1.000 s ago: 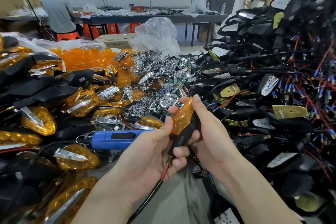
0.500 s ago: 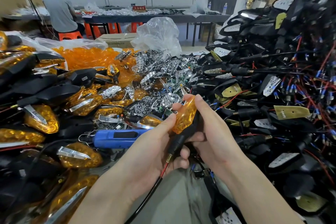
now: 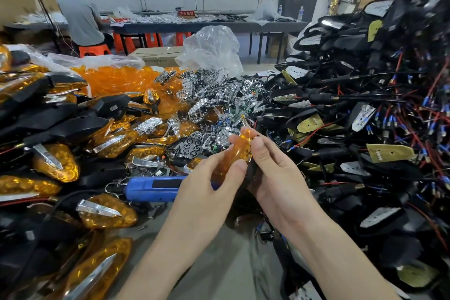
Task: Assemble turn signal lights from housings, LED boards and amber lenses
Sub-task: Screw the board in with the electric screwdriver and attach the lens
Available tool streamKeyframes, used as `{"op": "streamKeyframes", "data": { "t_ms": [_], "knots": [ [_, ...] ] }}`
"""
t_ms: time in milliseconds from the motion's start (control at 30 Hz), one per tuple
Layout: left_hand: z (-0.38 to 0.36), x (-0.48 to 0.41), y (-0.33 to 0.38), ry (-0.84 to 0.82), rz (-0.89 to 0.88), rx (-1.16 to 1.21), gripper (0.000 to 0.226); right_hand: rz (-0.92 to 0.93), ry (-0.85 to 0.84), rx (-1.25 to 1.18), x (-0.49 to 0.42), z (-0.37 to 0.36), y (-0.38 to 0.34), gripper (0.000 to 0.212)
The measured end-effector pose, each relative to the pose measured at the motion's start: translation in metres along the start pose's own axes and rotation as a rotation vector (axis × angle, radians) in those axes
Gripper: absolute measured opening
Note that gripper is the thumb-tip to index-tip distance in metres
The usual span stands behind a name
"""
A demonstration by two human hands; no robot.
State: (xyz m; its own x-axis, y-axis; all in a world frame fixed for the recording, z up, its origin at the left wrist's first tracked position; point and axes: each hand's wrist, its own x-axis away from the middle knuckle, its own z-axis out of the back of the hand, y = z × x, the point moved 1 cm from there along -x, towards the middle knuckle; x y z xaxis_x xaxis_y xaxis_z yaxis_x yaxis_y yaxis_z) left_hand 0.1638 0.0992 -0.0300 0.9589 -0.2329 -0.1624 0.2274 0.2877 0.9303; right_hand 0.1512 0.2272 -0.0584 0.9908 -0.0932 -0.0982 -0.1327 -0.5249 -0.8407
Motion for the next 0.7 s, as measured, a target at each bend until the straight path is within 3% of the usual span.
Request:
{"op": "streamKeyframes", "data": {
  "t_ms": [133,367,700],
  "knots": [
    [0.003,-0.006,-0.003,0.002,0.043,0.119,0.014,-0.001,0.01,-0.027,0.001,-0.001,-0.001,0.036],
    [0.009,-0.011,-0.015,-0.043,0.074,0.377,0.036,0.023,0.043,-0.151,0.0,0.002,-0.006,0.028],
    [0.005,-0.011,-0.029,-0.067,-0.044,0.218,0.036,0.165,0.039,-0.185,0.0,0.002,-0.008,0.032]
  ]
}}
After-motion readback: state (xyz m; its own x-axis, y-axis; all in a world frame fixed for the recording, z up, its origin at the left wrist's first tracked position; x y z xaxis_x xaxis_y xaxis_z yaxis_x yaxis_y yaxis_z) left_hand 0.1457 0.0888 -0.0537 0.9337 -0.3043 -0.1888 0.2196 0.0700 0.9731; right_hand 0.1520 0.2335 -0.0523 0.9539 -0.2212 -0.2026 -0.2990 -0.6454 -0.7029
